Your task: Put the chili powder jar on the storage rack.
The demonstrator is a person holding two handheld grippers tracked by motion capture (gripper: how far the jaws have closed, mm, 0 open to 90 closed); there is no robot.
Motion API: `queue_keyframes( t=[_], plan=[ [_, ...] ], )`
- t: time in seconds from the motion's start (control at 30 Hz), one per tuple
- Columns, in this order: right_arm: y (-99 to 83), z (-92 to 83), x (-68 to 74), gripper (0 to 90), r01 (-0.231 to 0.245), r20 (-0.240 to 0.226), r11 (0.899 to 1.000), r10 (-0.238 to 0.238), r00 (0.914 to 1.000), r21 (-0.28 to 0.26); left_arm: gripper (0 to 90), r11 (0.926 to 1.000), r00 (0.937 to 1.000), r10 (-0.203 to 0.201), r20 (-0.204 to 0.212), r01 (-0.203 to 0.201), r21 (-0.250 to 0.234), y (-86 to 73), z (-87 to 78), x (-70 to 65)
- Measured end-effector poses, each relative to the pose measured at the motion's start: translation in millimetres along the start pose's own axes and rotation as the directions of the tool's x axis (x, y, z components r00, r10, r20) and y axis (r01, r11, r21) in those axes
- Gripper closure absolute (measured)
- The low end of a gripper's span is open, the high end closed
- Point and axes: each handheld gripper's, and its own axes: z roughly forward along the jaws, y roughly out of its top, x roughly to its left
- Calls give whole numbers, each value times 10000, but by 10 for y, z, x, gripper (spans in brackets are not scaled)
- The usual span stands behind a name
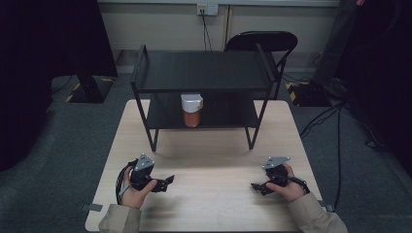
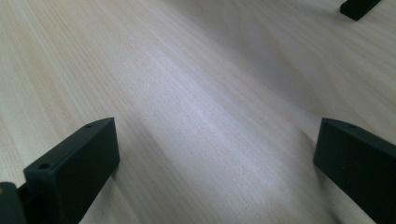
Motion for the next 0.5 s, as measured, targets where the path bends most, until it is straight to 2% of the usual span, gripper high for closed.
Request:
queue_keyframes(
  t=[0.17,0.4,0.5],
  plan=[
    [-1,0,0,0,0,-1,10000,0,10000,-4,2,9997,9999,-8,115,6,224,-38,42,14],
    [-3,0,0,0,-2,0,10000,2,10000,-10,4,9982,9996,260,60,-263,546,-54,84,-1],
    [-2,0,1,0,-2,0,10000,2,10000,-7,6,9953,9987,505,-77,-497,834,-41,104,-21]
  ],
)
